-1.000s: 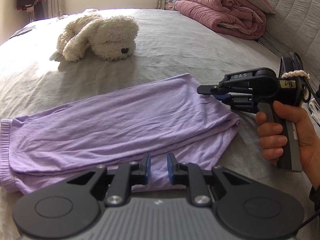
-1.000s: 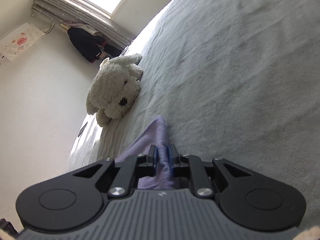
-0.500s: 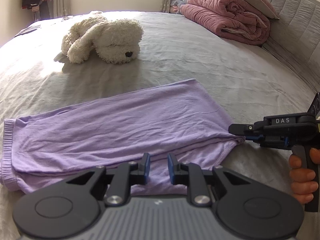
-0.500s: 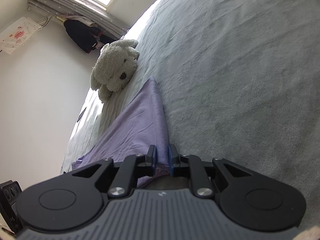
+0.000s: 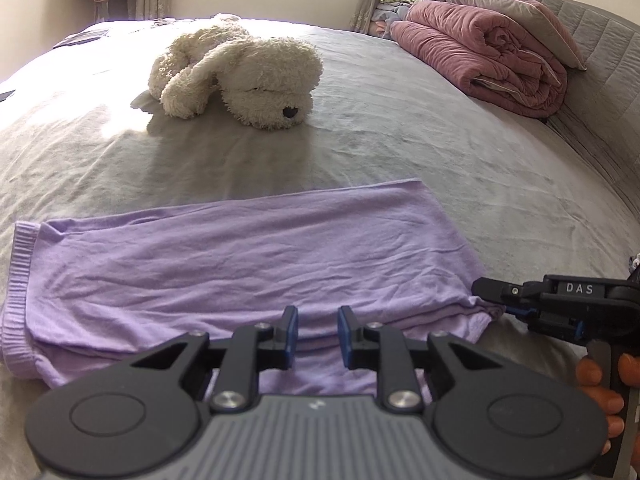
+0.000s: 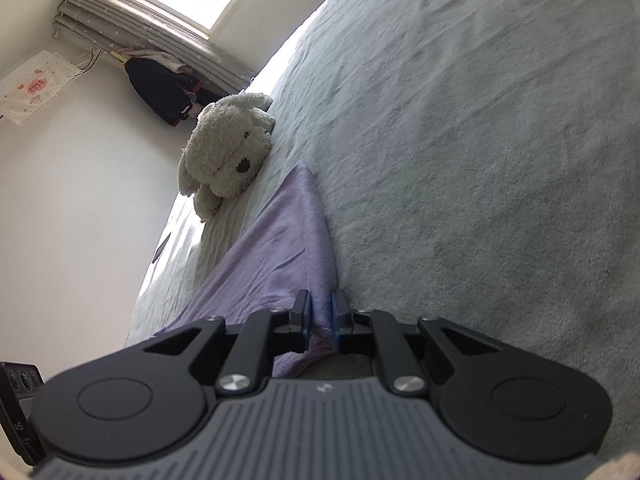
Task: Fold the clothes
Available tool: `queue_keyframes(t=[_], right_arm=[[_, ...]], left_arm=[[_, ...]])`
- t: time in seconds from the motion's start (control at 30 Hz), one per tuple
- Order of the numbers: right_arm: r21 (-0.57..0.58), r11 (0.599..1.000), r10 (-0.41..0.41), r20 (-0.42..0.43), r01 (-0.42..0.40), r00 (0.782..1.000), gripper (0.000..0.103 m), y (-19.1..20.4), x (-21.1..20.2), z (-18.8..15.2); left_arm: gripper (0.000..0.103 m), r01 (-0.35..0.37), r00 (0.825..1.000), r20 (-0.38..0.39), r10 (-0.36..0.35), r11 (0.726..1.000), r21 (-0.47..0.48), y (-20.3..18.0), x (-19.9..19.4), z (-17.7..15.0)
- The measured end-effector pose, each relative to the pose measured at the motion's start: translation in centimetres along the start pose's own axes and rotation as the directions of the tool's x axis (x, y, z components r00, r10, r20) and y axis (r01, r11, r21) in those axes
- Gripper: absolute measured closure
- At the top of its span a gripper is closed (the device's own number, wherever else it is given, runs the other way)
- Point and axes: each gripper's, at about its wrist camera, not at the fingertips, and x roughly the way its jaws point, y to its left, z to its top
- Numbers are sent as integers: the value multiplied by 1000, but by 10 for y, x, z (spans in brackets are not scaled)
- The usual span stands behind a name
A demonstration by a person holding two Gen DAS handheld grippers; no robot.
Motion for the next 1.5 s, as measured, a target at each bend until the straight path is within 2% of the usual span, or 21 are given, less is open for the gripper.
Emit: queue_keyframes(t=[0.17,0.47,0.63,0.8,1.5], right_arm=[[6,1000,-12,32,12,999,94,2,0,-3],[79,997,20,48,-23,999,87,-4,-1,-2],[59,998,4,55,-7,998,87,-1,-1,-4],[0,1000,-28,66,28,997,92,6,0,-8],[-145,983,-92,146,114,985,93,31,8,-19]], left_arm=[[81,-2,1000,9,2,1000,-16,4,-1,3],[80,-5,1000,7,5,1000,-22,6,1,4],[80,-18,1000,4,18,1000,-23,6,5,3],[80,-32,999,3,32,999,-28,6,6,3],[76,-75,997,15,76,994,-79,17,8,6]])
